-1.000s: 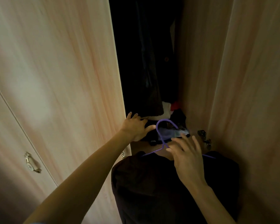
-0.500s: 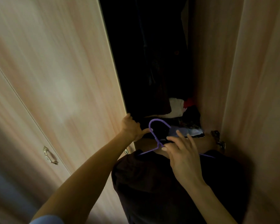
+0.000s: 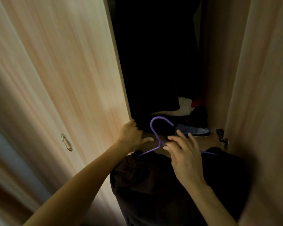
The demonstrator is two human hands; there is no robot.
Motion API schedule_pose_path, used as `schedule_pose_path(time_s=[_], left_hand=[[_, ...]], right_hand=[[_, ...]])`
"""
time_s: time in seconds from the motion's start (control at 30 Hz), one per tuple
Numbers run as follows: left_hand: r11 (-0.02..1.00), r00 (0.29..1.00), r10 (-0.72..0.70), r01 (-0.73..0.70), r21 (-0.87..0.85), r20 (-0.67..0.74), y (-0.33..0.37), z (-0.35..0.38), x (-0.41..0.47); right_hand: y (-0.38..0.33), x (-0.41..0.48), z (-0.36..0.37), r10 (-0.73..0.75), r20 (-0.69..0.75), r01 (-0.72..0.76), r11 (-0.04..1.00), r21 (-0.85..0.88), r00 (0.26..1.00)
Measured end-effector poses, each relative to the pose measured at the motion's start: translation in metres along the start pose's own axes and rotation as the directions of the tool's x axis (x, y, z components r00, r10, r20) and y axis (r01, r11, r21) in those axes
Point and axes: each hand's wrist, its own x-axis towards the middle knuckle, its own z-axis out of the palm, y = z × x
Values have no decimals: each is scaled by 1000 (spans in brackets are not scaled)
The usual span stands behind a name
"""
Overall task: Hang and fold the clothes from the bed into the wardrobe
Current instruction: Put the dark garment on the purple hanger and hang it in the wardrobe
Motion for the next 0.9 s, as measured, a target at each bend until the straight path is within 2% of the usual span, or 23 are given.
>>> schedule_pose_path(time_s=[0.2,0.47,0.6,0.9], left_hand=[[1000,999,26,-26,-9,-41,-1,-11,-58],[999,998,48,-48,-4,-29,-12,-20,-150],[999,998,-7,9,-40,56,-23,-33,-211],[959,971,-225,236,-156,83,-69,-28,-322]], right_hand=[[-37,-17,-24,-23,-36,22,999,-26,999],[-116,-56,-57,-18,-49,12,992,-126,999],[-163,-72,-67,-27,-52,19,991,-134,998],[-238,-86,-63,-64,-24,63,998,-30,998]])
